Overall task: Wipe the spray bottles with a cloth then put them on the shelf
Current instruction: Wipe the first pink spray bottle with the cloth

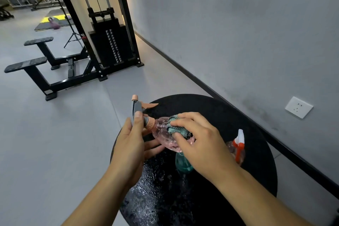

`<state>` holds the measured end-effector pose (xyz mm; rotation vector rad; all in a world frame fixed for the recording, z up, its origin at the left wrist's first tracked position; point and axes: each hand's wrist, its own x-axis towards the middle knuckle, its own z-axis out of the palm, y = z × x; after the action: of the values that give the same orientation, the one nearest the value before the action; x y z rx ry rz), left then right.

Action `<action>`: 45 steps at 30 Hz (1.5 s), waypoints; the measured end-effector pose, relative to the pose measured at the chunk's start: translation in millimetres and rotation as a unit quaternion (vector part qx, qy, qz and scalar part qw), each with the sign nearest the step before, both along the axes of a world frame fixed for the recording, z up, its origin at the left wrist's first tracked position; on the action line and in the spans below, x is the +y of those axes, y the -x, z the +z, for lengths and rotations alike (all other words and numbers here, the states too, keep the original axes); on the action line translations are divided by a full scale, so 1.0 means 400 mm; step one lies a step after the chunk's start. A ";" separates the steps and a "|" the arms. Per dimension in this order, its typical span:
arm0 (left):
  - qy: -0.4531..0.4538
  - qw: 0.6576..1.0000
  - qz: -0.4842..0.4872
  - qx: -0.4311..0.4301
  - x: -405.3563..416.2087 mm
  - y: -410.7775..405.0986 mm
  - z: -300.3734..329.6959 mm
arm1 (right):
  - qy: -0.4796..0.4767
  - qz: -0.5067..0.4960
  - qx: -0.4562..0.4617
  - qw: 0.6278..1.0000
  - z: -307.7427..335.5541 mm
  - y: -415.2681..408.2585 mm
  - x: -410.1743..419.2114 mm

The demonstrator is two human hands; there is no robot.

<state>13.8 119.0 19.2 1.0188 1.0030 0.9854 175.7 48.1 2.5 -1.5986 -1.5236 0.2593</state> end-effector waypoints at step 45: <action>-0.112 0.987 -0.111 0.044 -0.001 0.044 -0.032 | 0.083 -0.046 0.076 0.993 0.018 -0.049 -0.018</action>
<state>-3.7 118.5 6.6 1.3407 0.8408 0.8875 195.2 40.9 9.9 -1.7322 -1.3381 0.4555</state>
